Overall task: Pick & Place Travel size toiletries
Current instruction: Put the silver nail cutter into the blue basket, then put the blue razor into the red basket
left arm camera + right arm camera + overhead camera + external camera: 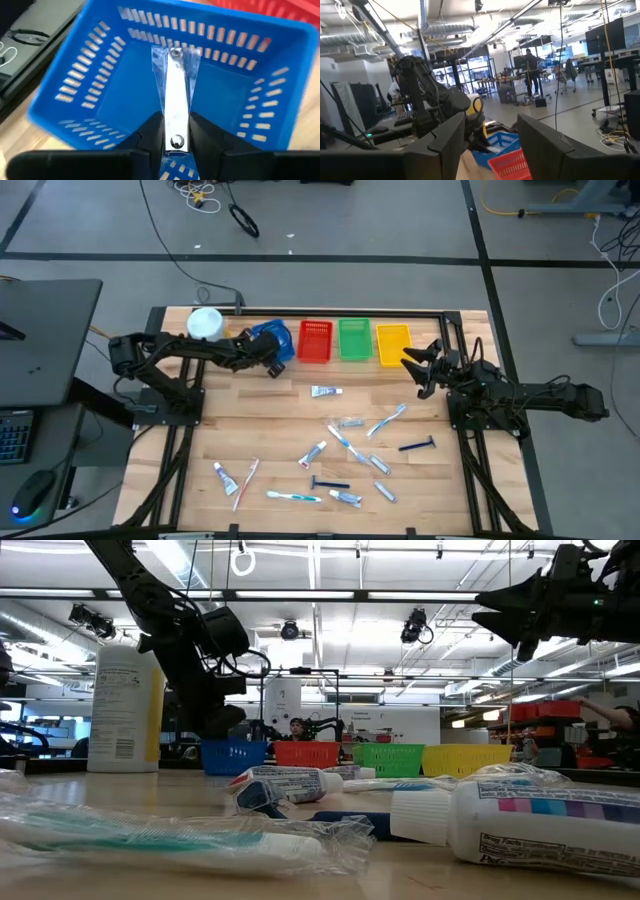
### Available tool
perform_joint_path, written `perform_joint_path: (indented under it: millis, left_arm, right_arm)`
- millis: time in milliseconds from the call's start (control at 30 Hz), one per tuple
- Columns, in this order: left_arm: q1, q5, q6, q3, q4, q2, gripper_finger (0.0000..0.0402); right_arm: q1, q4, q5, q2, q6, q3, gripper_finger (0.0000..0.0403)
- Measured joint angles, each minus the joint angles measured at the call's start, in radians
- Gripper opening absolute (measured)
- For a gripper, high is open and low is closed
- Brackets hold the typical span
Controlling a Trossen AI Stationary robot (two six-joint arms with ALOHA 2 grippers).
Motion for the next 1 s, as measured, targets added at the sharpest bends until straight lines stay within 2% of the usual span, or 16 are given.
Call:
perform_joint_path:
  millis: [133, 367, 533, 767, 1000]
  left_arm:
    - [0.009, 0.055, -0.002, 0.000, 0.001, 0.000, 0.0124]
    - [0.009, 0.051, -0.005, 0.000, 0.002, 0.000, 0.0145]
    - [0.000, 0.064, 0.000, 0.010, 0.010, 0.000, 0.0144]
    - [-0.042, 0.089, 0.017, 0.146, -0.102, 0.000, 0.0128]
    - [-0.112, 0.097, 0.153, 0.296, -0.124, 0.000, 0.0129]
  right_arm:
    - [0.000, -0.031, 0.000, 0.000, 0.000, 0.000, 0.0192]
    - [0.000, -0.061, 0.000, 0.000, -0.003, 0.000, 0.0192]
    - [0.000, -0.078, 0.001, 0.000, -0.003, 0.000, 0.0192]
    - [0.000, -0.080, -0.002, 0.021, 0.001, 0.000, 0.0192]
    - [0.000, -0.080, -0.032, 0.064, 0.027, 0.000, 0.0190]
